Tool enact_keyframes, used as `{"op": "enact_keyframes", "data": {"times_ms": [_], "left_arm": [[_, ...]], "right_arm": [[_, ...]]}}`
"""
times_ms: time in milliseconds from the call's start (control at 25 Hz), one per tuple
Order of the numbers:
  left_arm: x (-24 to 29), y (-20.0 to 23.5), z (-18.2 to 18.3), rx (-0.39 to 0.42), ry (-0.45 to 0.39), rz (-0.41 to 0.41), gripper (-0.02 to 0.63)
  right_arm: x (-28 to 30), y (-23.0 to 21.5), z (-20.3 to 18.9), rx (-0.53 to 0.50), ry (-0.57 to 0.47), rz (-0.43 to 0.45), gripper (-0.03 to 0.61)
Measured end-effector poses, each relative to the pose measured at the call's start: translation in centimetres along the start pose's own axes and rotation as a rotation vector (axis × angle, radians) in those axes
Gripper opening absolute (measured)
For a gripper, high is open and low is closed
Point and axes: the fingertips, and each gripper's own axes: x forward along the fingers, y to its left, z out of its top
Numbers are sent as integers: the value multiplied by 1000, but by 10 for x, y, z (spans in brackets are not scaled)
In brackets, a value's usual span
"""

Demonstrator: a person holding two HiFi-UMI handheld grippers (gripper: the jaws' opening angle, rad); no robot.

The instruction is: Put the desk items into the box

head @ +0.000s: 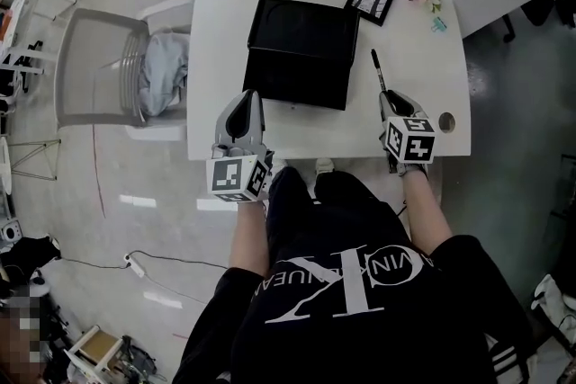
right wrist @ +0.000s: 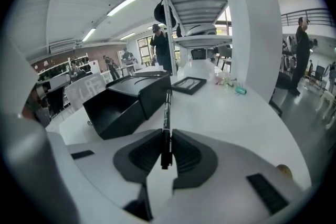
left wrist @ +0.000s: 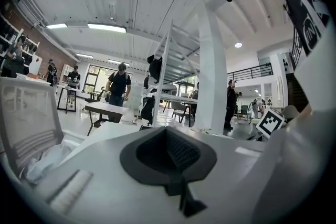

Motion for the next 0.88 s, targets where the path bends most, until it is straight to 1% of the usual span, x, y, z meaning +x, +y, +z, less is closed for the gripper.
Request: {"op": "enact_keyframes", "data": {"times_ms": [200, 560, 880], "left_arm": [[14, 4, 12, 17, -1, -46, 11], [31, 12, 30, 33, -21, -101, 11], [38, 23, 46, 43, -52, -117, 11]], "right_arm": [[-6, 9, 24, 6, -60, -6, 67], [-16, 25, 70, -4, -163, -5, 67], [-13, 54, 98, -42, -212, 43, 67]]}}
